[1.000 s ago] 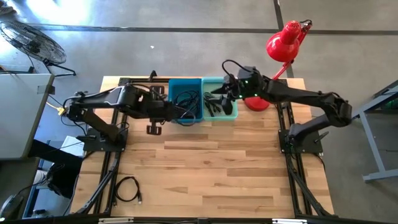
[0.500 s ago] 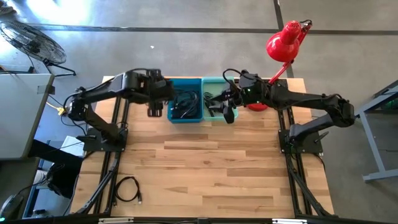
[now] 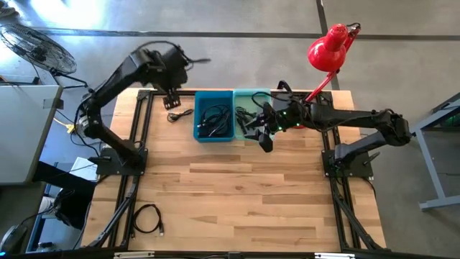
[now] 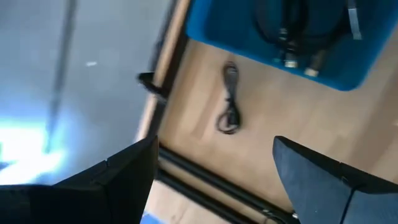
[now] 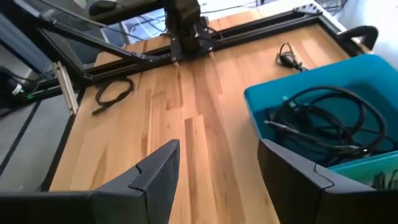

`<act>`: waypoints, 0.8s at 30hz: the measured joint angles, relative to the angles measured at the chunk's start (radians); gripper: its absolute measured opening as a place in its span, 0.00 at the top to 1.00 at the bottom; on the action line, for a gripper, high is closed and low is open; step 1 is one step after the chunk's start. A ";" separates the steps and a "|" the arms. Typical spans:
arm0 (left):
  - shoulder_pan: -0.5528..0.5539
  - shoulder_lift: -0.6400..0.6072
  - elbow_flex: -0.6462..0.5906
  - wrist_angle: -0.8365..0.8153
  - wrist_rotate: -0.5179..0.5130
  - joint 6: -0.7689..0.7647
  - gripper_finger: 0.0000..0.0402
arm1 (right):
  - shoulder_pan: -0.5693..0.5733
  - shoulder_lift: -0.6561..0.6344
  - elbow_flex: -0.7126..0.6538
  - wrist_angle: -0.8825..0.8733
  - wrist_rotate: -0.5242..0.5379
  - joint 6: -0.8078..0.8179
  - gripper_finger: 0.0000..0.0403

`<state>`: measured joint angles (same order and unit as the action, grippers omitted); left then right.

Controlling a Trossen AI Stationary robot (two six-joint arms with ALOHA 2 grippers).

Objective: Pick & Place USB Port
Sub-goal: Put the black USB cable into the green bin

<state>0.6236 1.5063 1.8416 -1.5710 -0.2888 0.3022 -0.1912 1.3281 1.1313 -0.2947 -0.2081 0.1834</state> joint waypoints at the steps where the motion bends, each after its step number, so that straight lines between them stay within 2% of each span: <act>1: 0.034 0.000 0.000 0.000 0.045 0.029 0.22 | 0.004 0.000 0.000 -0.006 0.000 0.001 0.48; 4: 0.119 0.000 0.000 0.000 0.122 0.084 0.22 | 0.013 0.000 0.000 -0.016 0.000 0.023 0.48; 14: 0.279 0.000 -0.018 0.000 0.122 0.217 0.22 | 0.031 0.000 0.000 -0.023 0.000 0.057 0.48; 20: 0.375 0.001 -0.151 0.000 0.200 0.218 0.22 | 0.035 0.000 0.000 -0.023 0.000 0.087 0.48; 24: 0.418 0.001 -0.274 0.028 0.195 0.218 0.22 | 0.048 0.000 0.000 -0.023 0.021 0.090 0.48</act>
<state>1.0420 1.5070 1.5672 -1.5432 -0.0941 0.5198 -0.1435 1.3281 1.1313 -0.3180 -0.1870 0.2733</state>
